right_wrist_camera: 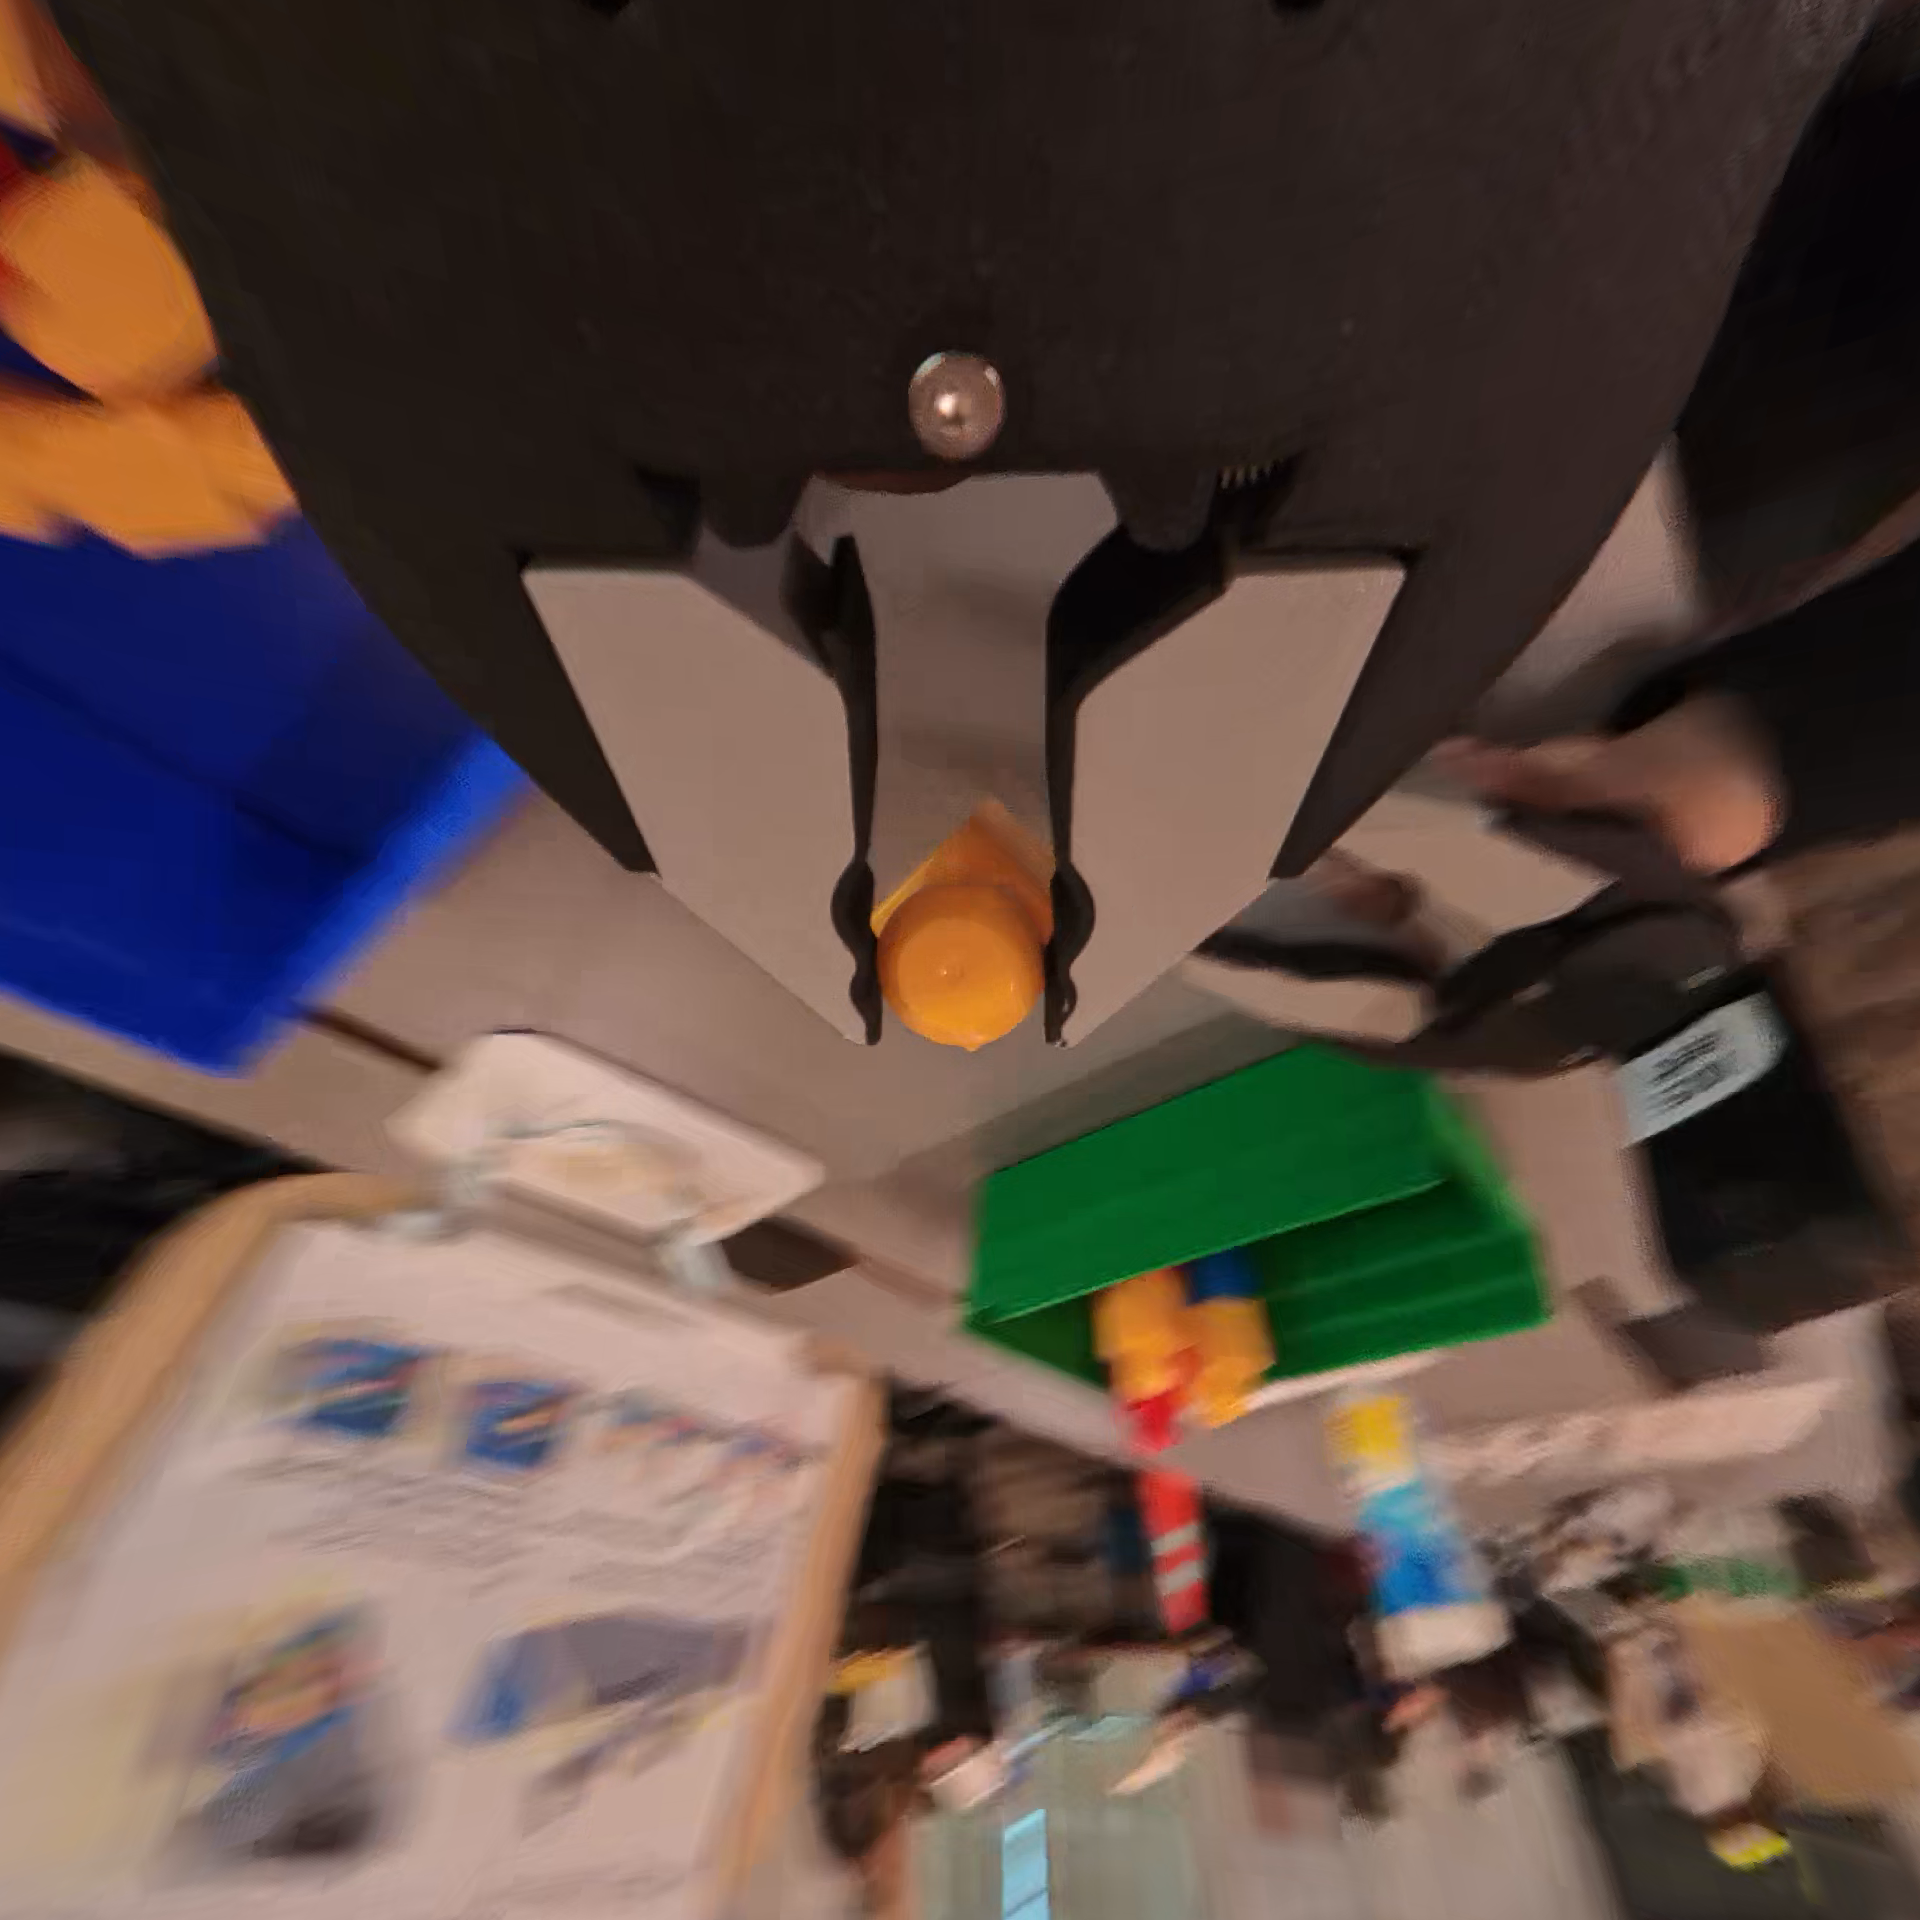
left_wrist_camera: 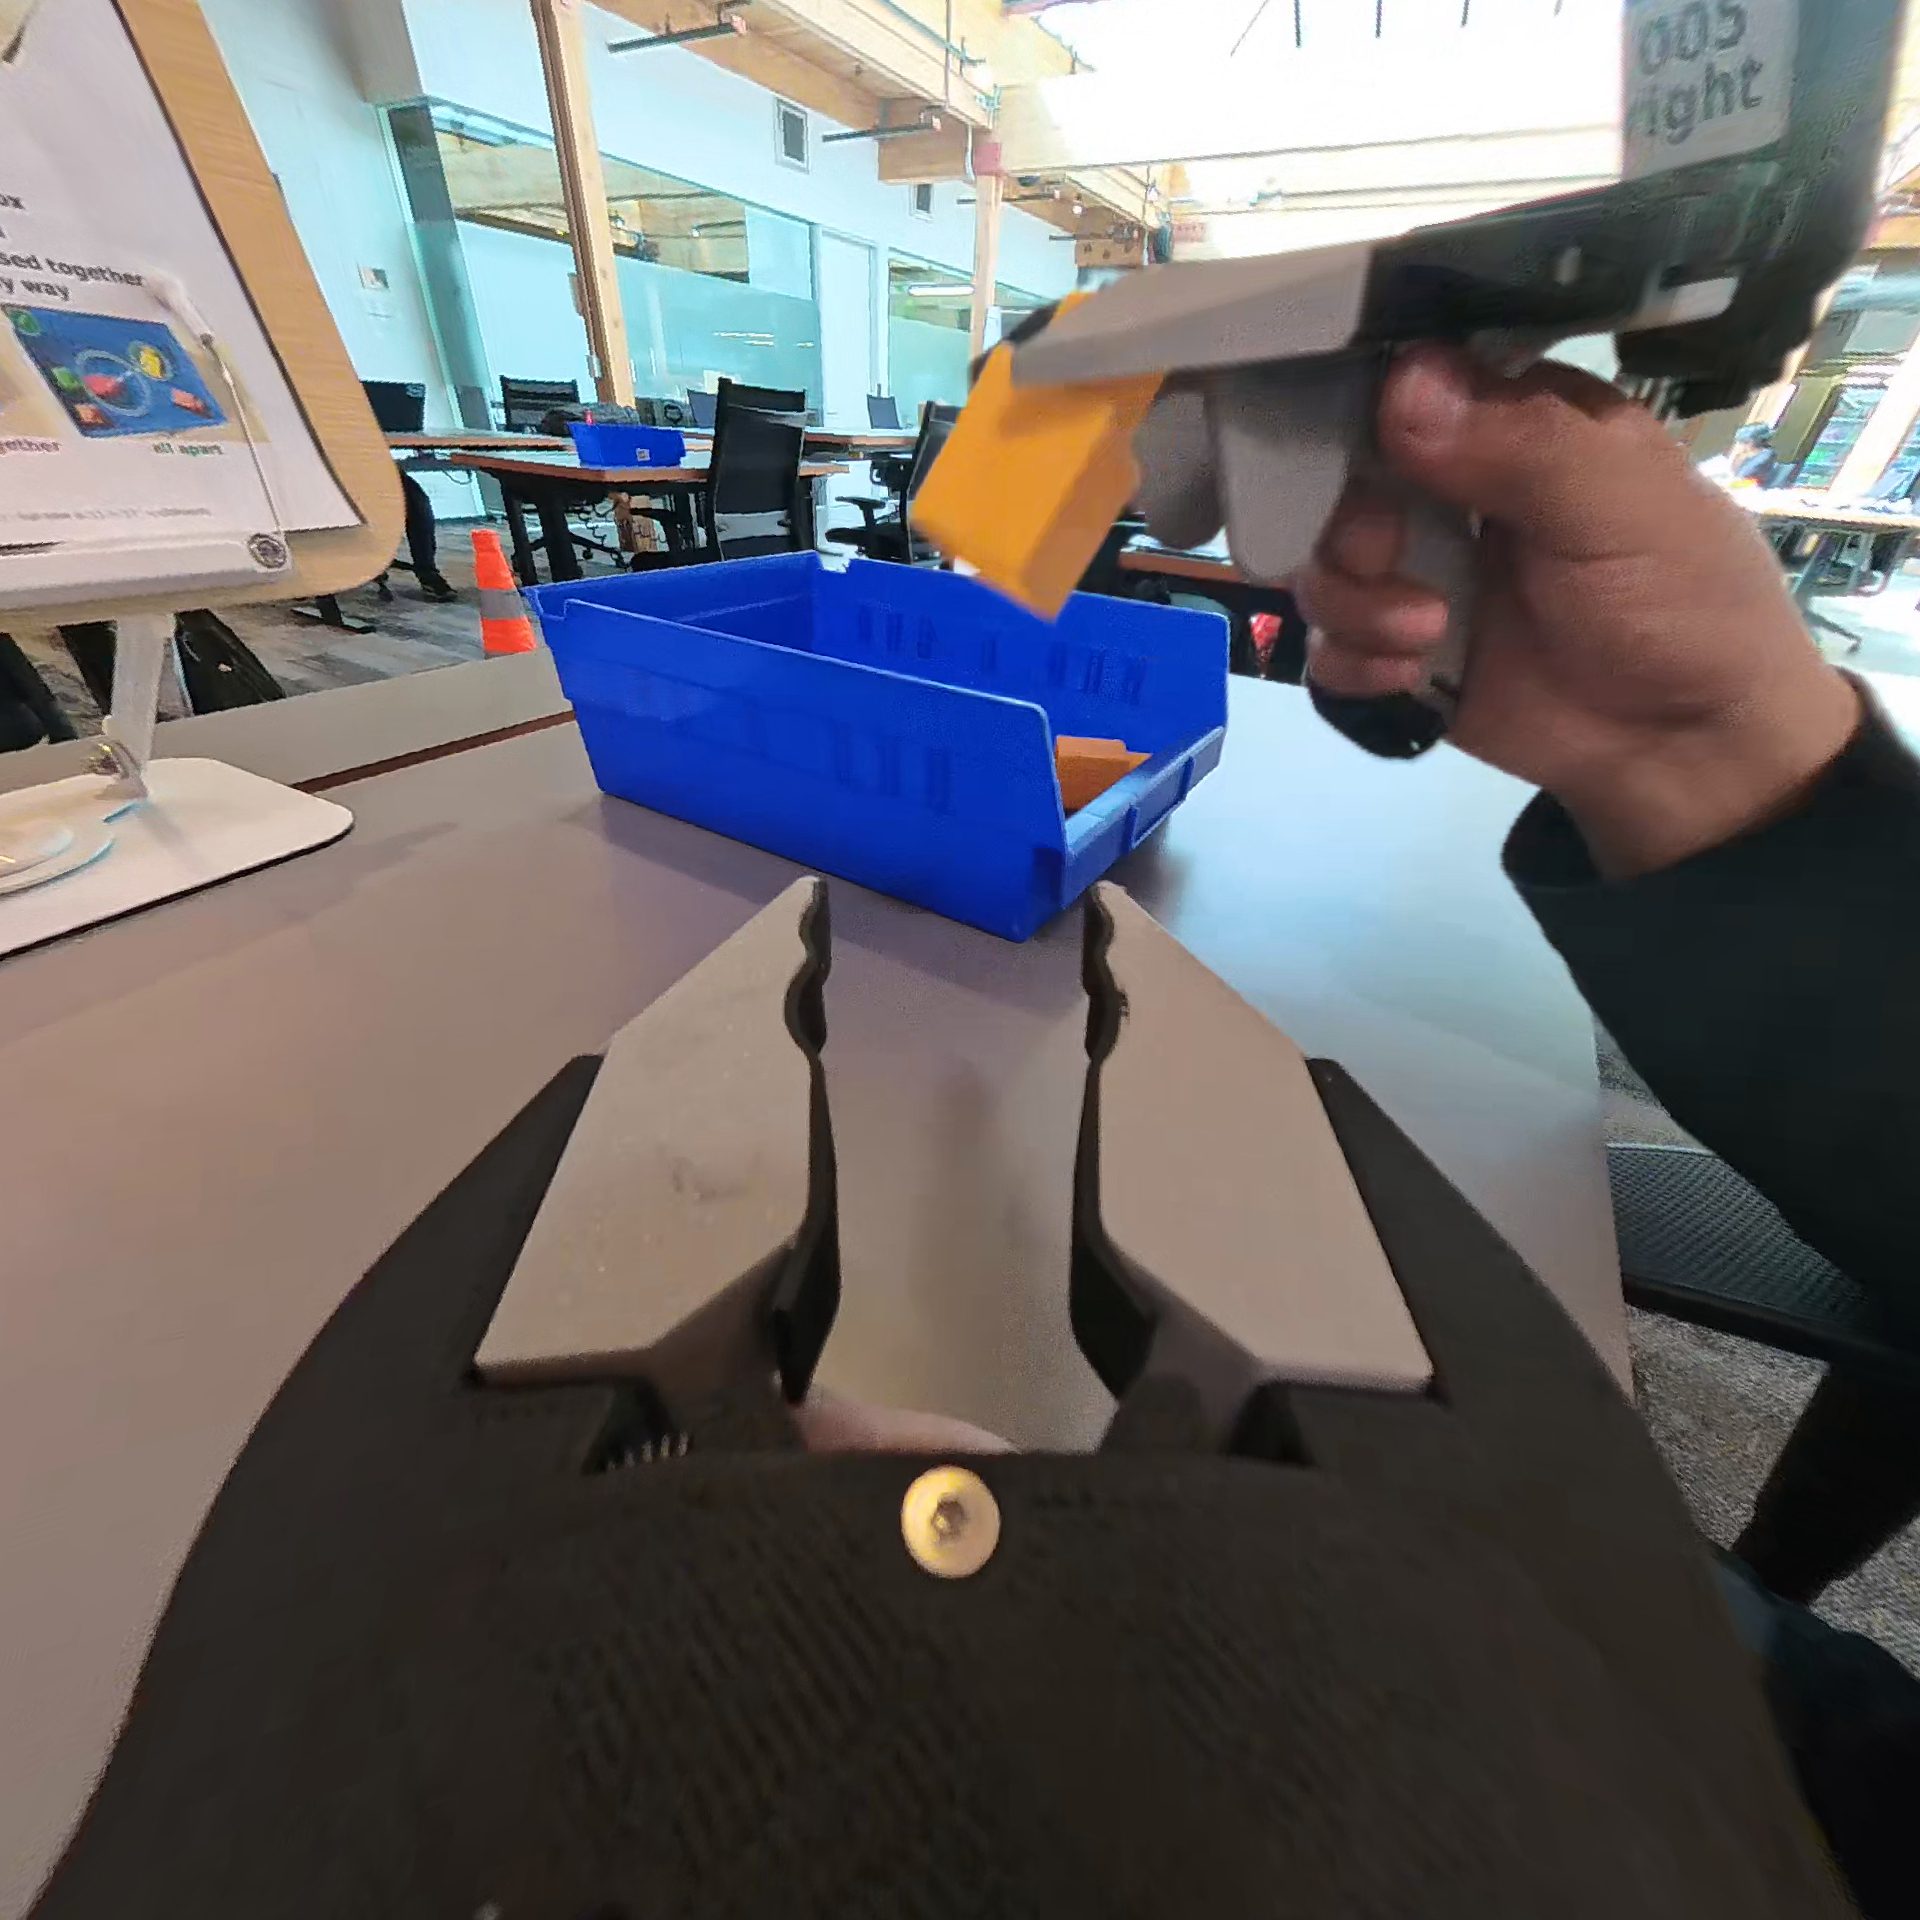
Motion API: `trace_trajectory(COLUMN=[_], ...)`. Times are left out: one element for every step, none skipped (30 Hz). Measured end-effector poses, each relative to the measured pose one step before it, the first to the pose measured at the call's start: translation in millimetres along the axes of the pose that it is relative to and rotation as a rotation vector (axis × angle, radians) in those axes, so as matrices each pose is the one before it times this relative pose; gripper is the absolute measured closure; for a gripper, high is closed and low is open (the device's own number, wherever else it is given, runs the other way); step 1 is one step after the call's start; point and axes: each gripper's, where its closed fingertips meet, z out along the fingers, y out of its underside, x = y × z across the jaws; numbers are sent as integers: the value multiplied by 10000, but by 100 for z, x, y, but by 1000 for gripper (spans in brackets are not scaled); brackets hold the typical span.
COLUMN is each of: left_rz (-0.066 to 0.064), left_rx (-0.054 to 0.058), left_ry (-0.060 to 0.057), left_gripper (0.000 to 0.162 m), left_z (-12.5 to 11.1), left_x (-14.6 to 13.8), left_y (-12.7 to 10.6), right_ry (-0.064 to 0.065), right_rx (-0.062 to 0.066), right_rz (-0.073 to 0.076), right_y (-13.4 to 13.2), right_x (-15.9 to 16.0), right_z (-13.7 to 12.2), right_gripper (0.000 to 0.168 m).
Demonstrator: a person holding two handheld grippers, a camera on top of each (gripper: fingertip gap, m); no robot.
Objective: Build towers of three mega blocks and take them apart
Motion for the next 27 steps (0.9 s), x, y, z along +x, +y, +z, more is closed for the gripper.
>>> trace_trajectory(left_rz=[-5, 39, 58, 58, 44, 26, 8, -11, -30, -49, -62, -62, -51, -42, -55, -71, -71, -31, 58, 110, 61, -74, -220, -257, -196, -208, -320], left_rx=[15, -12, -43, -60, -56, -40, -15, 13, 31, 24, 2, -10, -1, 29, 64, 57, -1, -79, -162, -239, -189, 28, 220, 243, 128, -31, -115], left_ry=[-22, -1, 22, 25, 7, -11, -7, -3, -10, -11, -12, -34, -64, -91, -176, -322, -484, -658, -914, -1163, -1104, -758, -493, -412, -373, -263, 29], left_gripper=[117, 117, 118, 118, 119, 120, 120, 120, 120, 120, 120, 120, 120, 119, 118, 117, 115, 114, 115, 116, 116, 115, 115, 115, 117, 117, 117], left_z=[-12, 16, 50, 65, 55, 42, 16, -12, -38, -23, -7, 16, -5, -26, -90, -183, -307, -464, -634, -797, -856, -864, -840, -700, -454, -245, -179], left_x=[-28, 31, 92, 89, 54, 6, -1, -21, -49, -73, -82, -106, -148, -159, -299, -545, -836, -1181, -1745, -2428, -2772, -2675, -2588, -2572, -2433, -2017, -1161], left_y=[-21, 19, 64, 76, 80, 45, 21, -9, -43, -36, 3, 10, -3, -43, -82, -94, -67, -84, -190, -313, -643, -1158, -1544, -1587, -1274, -767, -337], right_ry=[1369, 1331, 1155, 869, 391, -58, -347, -468, -508, -444, -361, -246, -114, 39, 79, 41, -12, -54, -89, -93, -86, -91, -94, -95, -26, 240, 351], right_rx=[453, 190, -207, -584, -815, -837, -509, -17, 383, 553, 527, 394, 213, 30, -93, -138, -134, -103, -93, -68, -6, 38, 40, 20, -59, -260, -318], right_rz=[-58, -198, -181, -57, 85, 300, 441, 458, 335, 231, 112, -28, -135, -190, -211, -193, -138, -85, -42, -4, 12, 26, 45, 12, -119, -189, -120], right_y=[-700, -147, 662, 1461, 1915, 1833, 1080, 163, -616, -991, -994, -790, -467, -127, 118, 259, 273, 244, 218, 139, 51, -29, -38, -23, 77, 308, 268], right_x=[3066, 3208, 3085, 2661, 1823, 952, 327, -81, -447, -628, -704, -655, -467, -208, -98, -123, -150, -198, -210, -200, -182, -163, -167, -135, 46, 556, 766], right_z=[-1519, -1159, -626, -50, 459, 666, 480, 79, -320, -501, -499, -374, -207, -50, 91, 180, 222, 235, 217, 180, 132, 102, 82, 83, 31, -175, -486], right_gripper=[140, 140, 140, 140, 132, 117, 109, 107, 107, 107, 107, 108, 108, 108, 108, 109, 109, 109, 109, 109, 109, 110, 110, 110, 110, 112, 112])
